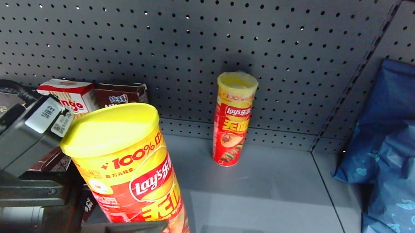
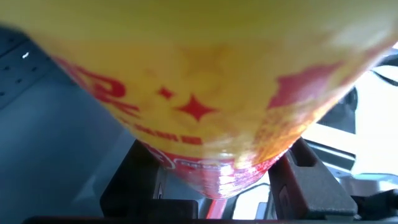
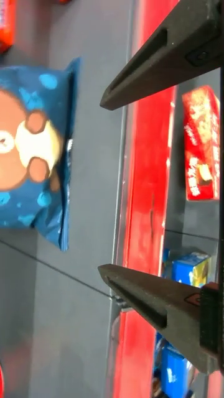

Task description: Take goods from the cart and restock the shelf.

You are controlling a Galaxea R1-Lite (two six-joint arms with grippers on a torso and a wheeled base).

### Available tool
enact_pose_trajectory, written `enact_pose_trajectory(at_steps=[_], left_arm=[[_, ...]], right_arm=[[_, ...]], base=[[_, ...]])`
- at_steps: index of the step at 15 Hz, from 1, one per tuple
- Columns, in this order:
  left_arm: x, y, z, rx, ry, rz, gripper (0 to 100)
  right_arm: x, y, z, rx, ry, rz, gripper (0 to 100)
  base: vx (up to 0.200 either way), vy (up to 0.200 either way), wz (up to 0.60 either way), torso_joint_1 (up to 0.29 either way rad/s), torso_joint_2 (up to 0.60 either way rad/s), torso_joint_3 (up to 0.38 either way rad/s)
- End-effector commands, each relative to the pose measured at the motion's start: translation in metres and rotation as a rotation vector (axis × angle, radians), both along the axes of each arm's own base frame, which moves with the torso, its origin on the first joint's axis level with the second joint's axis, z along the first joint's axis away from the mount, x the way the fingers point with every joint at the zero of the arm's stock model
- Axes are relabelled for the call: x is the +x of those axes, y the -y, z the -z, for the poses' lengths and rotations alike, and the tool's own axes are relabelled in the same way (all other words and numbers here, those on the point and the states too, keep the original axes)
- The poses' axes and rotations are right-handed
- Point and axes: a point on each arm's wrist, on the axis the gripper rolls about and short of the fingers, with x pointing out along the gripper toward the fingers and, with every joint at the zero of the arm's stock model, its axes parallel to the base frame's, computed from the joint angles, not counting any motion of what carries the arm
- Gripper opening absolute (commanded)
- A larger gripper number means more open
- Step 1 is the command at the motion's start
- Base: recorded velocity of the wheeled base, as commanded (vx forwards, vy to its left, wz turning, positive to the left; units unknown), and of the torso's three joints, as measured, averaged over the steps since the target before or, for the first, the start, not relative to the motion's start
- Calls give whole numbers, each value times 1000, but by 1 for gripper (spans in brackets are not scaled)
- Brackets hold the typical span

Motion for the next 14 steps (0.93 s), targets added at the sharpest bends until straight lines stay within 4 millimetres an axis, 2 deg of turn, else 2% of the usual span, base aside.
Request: enact_pose_trajectory(at_steps=[1,2,3,5,7,10,11,12,14], left_arm=[[0,0,1,2,-1,-9,0],[0,0,2,5,-7,-8,0],[0,0,3,8,-11,-8,0],[-1,-1,6,14,-18,-11,0],[-1,-1,7,15,-20,-11,0],[-1,-1,6,12,-17,-10,0],[0,-2,5,11,-15,-16,0],[1,-3,6,11,-16,-22,0],[1,-3,5,8,-13,-24,0]], right_arm=[[-8,-1,-34,-64,125,-76,100],[-4,-2,-70,-53,111,-111,100],[-2,-3,-80,-53,109,-134,100],[-2,-5,-103,-67,124,-305,100],[12,-8,-130,-72,95,-402,100],[52,-11,-164,-58,-1,-485,100],[72,-17,-173,-50,-53,-588,100],[81,-23,-179,-50,-72,-650,100],[110,-45,-186,-69,-146,-703,100]], base=[[0,0,0,0,0,0],[0,0,0,0,0,0],[0,0,0,0,0,0],[0,0,0,0,0,0],[0,0,0,0,0,0],[0,0,0,0,0,0],[0,0,0,0,0,0],[0,0,0,0,0,0],[0,0,0,0,0,0]])
